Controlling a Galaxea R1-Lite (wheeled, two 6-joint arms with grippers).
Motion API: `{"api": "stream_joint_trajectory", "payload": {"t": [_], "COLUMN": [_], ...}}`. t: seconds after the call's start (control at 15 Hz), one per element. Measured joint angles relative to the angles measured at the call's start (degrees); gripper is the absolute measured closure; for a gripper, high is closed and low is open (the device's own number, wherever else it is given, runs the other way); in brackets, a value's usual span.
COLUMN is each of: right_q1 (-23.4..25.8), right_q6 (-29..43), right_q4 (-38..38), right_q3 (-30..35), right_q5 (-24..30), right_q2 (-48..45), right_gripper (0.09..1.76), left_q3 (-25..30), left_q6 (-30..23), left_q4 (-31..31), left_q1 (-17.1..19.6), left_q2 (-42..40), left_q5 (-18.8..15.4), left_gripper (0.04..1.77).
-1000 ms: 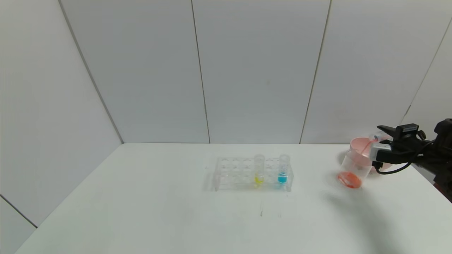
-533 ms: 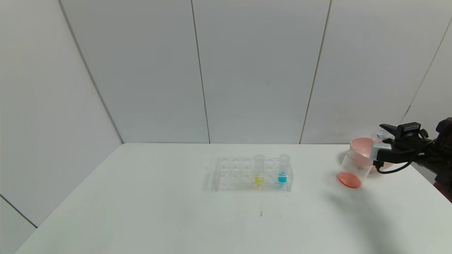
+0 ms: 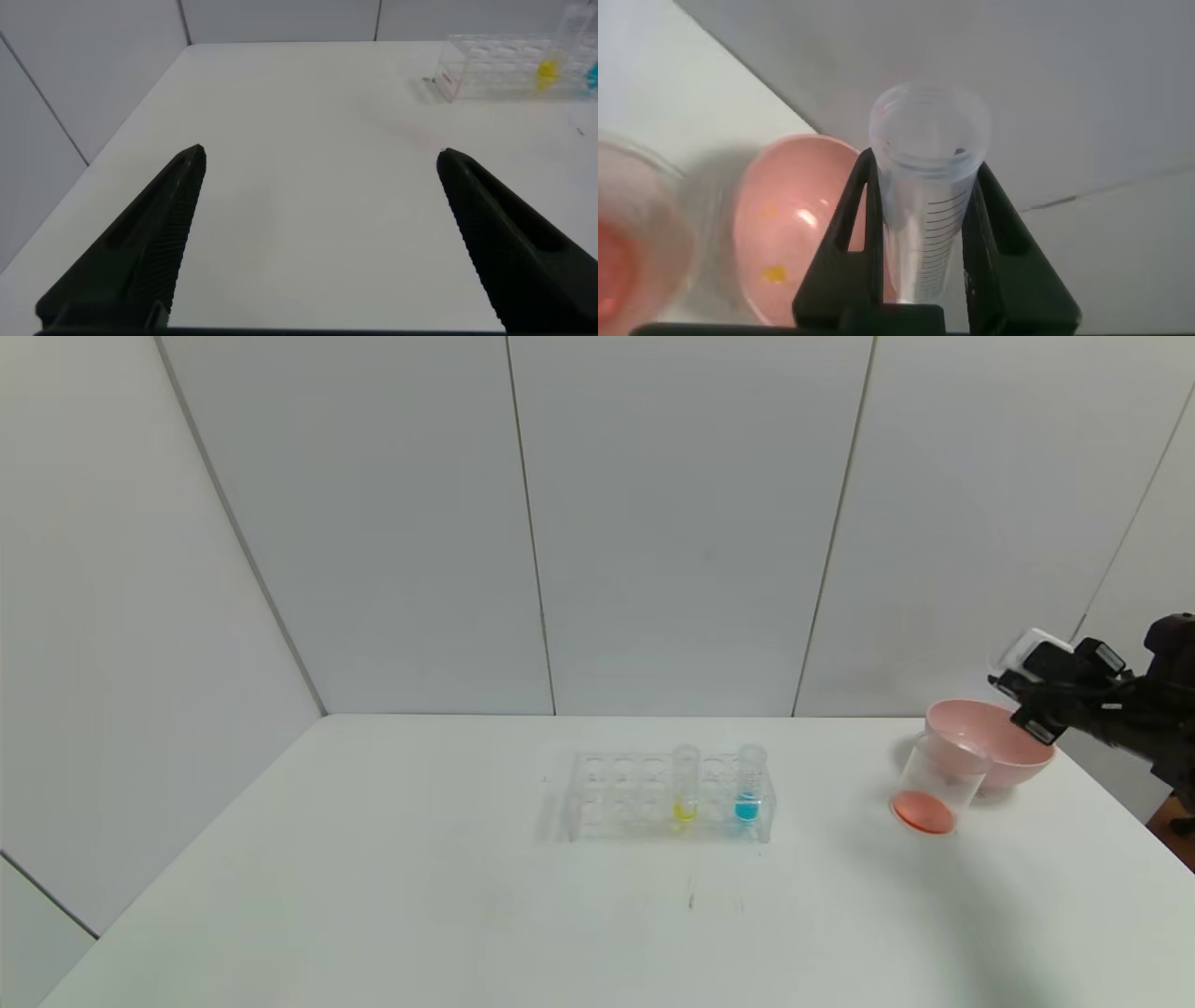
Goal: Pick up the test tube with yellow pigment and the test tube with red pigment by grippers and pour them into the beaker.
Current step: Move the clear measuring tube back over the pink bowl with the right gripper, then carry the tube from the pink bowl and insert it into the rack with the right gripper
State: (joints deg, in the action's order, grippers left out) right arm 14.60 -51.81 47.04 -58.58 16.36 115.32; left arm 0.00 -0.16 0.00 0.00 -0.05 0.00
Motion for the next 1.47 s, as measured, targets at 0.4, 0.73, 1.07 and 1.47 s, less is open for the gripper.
{"api": "stream_joint_trajectory", "payload": {"t": [0.4, 0.73, 1.07, 1.47], "right_q1": [0.88, 2.58, 2.67, -1.40], "right_q6": [47.60, 49.96, 49.85, 54.35], "right_q4": [-1.85, 2.02, 0.74, -8.27], "right_q3": [-2.83, -3.27, -3.05, -2.72], "right_q5": [-0.35, -0.30, -0.13, -0.35], "right_q2": [3.04, 7.23, 6.78, -5.60], "right_gripper": [1.31, 1.13, 0.67, 0.39], "left_q3": [0.00, 0.00, 0.00, 0.00], "left_q6": [0.00, 0.00, 0.00, 0.00], "left_q4": [0.00, 0.00, 0.00, 0.00], "left_q1": [0.00, 0.00, 0.00, 0.00], "left_q2": [0.00, 0.00, 0.00, 0.00], "left_q5": [0.00, 0.00, 0.00, 0.00], "left_gripper": [0.05, 0.05, 0.05, 0.05]}}
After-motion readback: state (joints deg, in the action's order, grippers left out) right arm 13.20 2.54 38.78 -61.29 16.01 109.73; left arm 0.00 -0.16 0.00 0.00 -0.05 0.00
